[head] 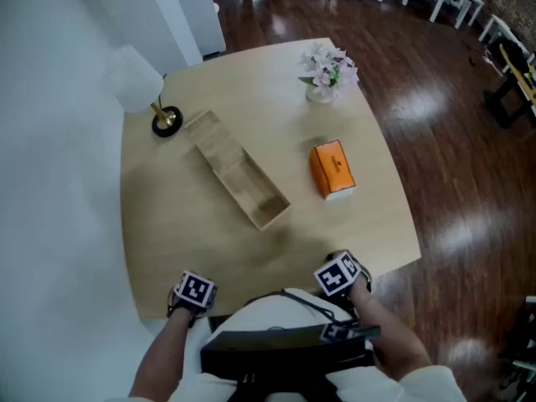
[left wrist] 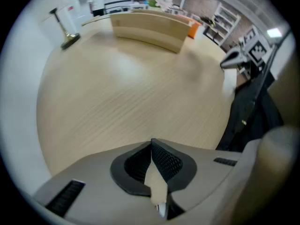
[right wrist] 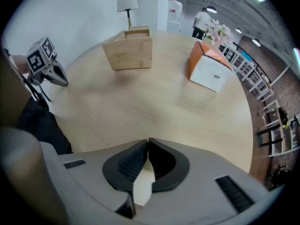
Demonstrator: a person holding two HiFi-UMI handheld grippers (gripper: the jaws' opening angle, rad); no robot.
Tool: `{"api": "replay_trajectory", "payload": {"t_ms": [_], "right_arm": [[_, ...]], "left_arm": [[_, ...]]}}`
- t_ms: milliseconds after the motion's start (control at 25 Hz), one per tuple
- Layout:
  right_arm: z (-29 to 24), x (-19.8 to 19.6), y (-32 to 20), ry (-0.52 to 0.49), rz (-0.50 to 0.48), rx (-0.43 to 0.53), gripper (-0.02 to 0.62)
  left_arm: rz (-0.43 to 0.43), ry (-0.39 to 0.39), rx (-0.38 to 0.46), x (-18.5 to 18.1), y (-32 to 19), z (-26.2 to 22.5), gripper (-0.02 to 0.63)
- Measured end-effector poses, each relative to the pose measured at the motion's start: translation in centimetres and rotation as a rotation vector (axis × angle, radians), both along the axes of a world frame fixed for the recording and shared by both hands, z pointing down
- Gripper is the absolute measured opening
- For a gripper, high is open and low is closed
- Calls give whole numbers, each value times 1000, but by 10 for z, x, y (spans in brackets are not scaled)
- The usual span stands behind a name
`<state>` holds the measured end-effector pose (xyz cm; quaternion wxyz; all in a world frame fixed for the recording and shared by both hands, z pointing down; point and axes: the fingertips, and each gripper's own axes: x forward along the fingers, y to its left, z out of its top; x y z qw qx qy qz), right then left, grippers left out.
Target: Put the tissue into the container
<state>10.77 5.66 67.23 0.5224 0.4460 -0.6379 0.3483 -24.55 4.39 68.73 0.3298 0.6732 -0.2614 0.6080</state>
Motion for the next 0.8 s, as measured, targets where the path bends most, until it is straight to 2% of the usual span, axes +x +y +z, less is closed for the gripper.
{"api": "replay_trajectory", "payload": {"t_ms": [80, 160, 200, 280, 360, 440, 600, 800], "right_arm": [[6, 0, 3, -10, 11, 1, 10], [7, 5, 4, -6, 32, 16, 51], [7, 9, 3, -3, 43, 31, 91], [1, 18, -2, -13, 68, 72, 107], [-9, 24, -13, -43, 102, 117, 113], [-20, 30, -27, -88, 140, 166, 154], [-48, 39, -59, -159, 183, 284, 225], [-76, 53, -91, -170, 208, 384, 278]], "left_arm": [[-157, 79, 38, -6, -7, -2, 0], [-303, 170, 58, -6, -9, -5, 0], [-364, 212, 69, -4, -10, -9, 0], [-443, 272, 120, 2, -15, -21, 0], [-487, 318, 193, 11, -27, -36, 0], [-526, 372, 247, 22, -40, -51, 0], [-569, 502, 272, 53, -59, -82, 0], [-551, 650, 329, 86, -77, -121, 17]]}}
